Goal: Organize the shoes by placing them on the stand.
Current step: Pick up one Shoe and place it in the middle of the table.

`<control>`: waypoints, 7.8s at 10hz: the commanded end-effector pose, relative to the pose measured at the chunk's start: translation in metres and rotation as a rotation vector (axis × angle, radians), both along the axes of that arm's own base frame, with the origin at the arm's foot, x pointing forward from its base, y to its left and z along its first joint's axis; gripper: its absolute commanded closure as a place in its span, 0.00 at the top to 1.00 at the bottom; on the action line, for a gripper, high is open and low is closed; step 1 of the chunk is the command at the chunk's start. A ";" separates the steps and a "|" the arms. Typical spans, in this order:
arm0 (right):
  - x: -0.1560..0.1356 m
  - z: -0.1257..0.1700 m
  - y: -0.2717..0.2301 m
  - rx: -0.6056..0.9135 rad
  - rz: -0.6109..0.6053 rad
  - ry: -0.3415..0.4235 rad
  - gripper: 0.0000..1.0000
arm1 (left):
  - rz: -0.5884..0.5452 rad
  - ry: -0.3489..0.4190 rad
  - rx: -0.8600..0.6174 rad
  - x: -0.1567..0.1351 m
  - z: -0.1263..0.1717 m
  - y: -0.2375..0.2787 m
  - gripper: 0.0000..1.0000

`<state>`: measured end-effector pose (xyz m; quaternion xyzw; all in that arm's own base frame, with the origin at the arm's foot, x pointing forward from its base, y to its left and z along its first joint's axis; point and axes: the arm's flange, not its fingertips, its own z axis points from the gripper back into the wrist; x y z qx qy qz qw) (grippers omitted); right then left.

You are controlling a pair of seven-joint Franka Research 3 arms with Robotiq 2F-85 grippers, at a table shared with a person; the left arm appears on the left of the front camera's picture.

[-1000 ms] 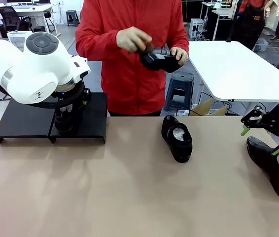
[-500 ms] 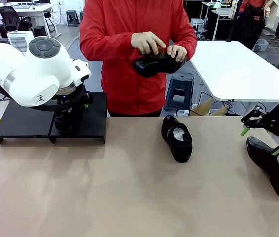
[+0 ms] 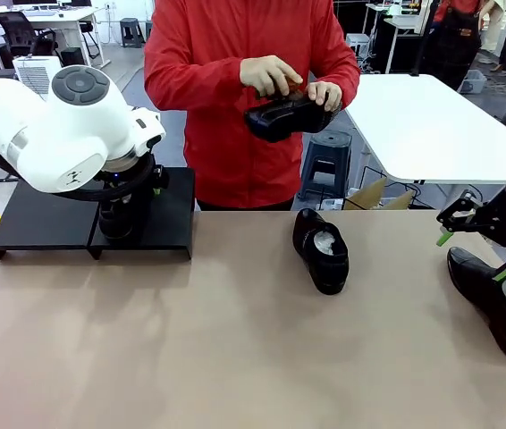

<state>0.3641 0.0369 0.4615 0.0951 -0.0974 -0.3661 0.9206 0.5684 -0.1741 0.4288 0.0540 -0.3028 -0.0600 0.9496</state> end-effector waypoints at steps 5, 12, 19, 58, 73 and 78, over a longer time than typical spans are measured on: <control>0.000 0.001 -0.001 -0.002 -0.003 -0.003 1.00 | -0.156 -0.166 0.074 -0.087 0.068 -0.056 1.00; 0.000 0.001 -0.001 -0.002 -0.003 -0.003 1.00 | -0.370 0.335 0.006 -0.160 0.063 -0.107 1.00; 0.001 -0.016 0.019 -0.159 0.208 0.038 1.00 | -0.356 0.529 -0.110 -0.180 0.038 -0.111 1.00; 0.074 -0.130 -0.075 -0.258 0.781 0.336 0.01 | -0.356 0.529 -0.110 -0.180 0.038 -0.111 1.00; -0.016 -0.026 0.007 -0.185 0.658 0.151 0.00 | -0.356 0.529 -0.110 -0.180 0.038 -0.111 1.00; -0.031 -0.031 0.059 -0.144 0.643 0.182 0.00 | -0.356 0.529 -0.110 -0.180 0.038 -0.111 1.00</control>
